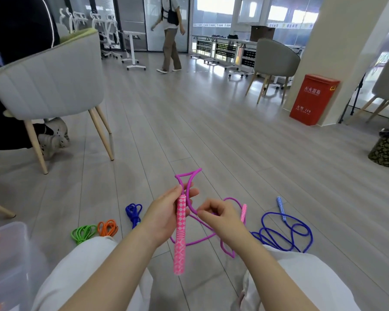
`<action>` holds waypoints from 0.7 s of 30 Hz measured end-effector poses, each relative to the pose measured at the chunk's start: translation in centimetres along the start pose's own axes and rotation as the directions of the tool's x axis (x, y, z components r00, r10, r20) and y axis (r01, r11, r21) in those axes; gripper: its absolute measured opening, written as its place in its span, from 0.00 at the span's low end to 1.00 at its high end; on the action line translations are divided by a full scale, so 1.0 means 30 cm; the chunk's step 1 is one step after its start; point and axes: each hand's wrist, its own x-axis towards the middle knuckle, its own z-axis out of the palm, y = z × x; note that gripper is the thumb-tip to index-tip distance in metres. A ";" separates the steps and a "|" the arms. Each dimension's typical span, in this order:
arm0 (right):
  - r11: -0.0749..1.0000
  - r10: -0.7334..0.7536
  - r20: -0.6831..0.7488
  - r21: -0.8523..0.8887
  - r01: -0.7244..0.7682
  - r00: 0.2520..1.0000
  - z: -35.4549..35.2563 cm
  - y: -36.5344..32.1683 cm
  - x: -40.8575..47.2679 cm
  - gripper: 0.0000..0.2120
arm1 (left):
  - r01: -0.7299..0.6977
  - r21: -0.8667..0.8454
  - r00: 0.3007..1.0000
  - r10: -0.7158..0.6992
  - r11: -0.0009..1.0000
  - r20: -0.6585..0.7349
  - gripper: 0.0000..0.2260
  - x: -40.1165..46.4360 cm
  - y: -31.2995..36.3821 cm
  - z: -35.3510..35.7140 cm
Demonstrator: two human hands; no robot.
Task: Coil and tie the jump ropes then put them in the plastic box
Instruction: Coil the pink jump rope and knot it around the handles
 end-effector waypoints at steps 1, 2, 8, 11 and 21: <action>0.999 0.006 -0.001 -0.033 -0.006 1.000 -0.002 0.002 0.000 0.05 | 0.018 -0.007 1.000 -0.018 1.000 -0.001 0.14 0.001 0.007 -0.003; 0.998 0.014 -0.006 -0.068 -0.014 1.000 -0.006 0.005 0.001 0.04 | 0.044 -0.010 0.999 -0.044 0.999 0.010 0.15 -0.003 0.014 -0.005; 0.954 0.031 -0.065 -0.297 -0.049 0.997 -0.028 0.031 0.003 0.03 | 0.063 0.064 0.994 -0.068 0.996 0.083 0.18 -0.025 0.004 -0.003; 0.935 0.019 -0.063 -0.352 -0.040 0.998 -0.028 0.040 0.007 0.05 | -0.014 0.163 0.999 0.007 0.987 0.043 0.14 -0.022 0.003 -0.002; 0.896 0.003 -0.111 -0.441 -0.052 0.994 -0.165 0.021 0.018 0.18 | -0.274 -0.383 0.960 0.228 0.882 -0.161 0.14 0.023 0.140 -0.081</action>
